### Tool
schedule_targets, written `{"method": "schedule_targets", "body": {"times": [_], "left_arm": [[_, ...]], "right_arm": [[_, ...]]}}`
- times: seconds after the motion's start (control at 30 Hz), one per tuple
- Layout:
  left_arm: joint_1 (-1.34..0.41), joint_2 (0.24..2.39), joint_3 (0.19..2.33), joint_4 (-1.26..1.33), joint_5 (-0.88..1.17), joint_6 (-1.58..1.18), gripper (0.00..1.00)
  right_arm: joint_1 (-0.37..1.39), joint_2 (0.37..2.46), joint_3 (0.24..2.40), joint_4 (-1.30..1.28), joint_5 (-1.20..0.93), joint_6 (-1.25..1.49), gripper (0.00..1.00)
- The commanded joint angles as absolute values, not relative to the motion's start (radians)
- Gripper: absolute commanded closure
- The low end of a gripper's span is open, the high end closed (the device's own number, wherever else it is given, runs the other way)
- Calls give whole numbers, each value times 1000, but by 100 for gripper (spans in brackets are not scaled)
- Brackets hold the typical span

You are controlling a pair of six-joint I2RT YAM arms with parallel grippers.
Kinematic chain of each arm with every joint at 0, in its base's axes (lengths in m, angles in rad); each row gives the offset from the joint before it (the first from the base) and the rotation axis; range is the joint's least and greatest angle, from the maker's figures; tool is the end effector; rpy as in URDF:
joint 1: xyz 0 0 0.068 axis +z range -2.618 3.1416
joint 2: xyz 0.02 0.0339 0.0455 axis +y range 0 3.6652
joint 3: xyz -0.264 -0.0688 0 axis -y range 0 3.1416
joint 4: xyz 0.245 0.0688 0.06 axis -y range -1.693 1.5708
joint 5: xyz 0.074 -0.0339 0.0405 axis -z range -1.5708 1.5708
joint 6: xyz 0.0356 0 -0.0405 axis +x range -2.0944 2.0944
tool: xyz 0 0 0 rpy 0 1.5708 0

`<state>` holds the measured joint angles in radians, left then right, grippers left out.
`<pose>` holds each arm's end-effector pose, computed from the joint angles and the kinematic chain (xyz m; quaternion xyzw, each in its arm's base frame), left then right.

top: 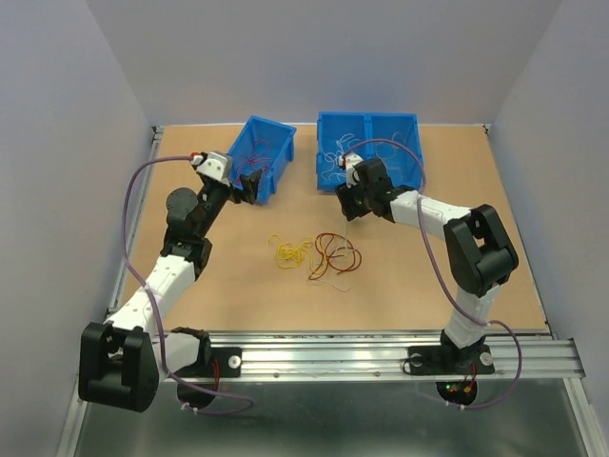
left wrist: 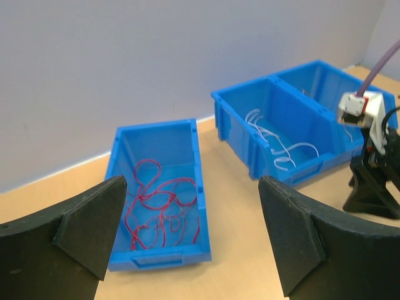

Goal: Untangle the cables

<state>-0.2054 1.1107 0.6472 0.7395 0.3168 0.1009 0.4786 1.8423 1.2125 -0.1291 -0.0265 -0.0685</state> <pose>0.2449 -0.0624 0.3236 0.2152 0.5694 -0.1361 0.7816 0.3579 0.1867 0.1966 -0.2532 0.8831 0.0923 0.3841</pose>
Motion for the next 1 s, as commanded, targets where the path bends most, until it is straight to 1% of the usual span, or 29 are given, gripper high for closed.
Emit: {"method": "schedule_targets", "body": {"times": [0.0, 0.07, 0.17, 0.33, 0.53, 0.7, 0.77, 0.8, 0.83, 0.9, 0.93, 0.97], "left_arm": [[-206, 1034, 577, 919, 247, 97, 1], [-206, 1011, 548, 988, 183, 57, 1], [-204, 1008, 526, 1002, 138, 29, 1], [-204, 1019, 558, 953, 143, 43, 1], [-204, 1002, 552, 953, 175, 52, 1], [-204, 1000, 551, 951, 195, 54, 1], [-204, 1002, 552, 951, 201, 55, 1], [-204, 1002, 554, 951, 201, 57, 1], [-204, 1002, 552, 950, 202, 57, 1], [-206, 1003, 554, 948, 202, 58, 1], [-204, 1003, 554, 950, 206, 60, 1], [-204, 1003, 555, 948, 209, 61, 1]], "right_arm": [[488, 1845, 1276, -138, -141, -109, 43], [488, 1842, 1278, -138, -172, -120, 44], [488, 1839, 1279, -137, -193, -124, 44], [488, 1818, 1263, -138, -193, -118, 44], [489, 1787, 1218, -138, -279, -137, 42], [489, 1851, 1256, -175, -284, -141, 42], [489, 1877, 1285, -196, -287, -141, 44], [489, 1903, 1307, -213, -291, -144, 47], [489, 1910, 1316, -219, -294, -144, 56], [489, 1914, 1325, -219, -299, -149, 71], [489, 1904, 1328, -218, -299, -155, 82], [489, 1895, 1327, -216, -316, -156, 86]]}}
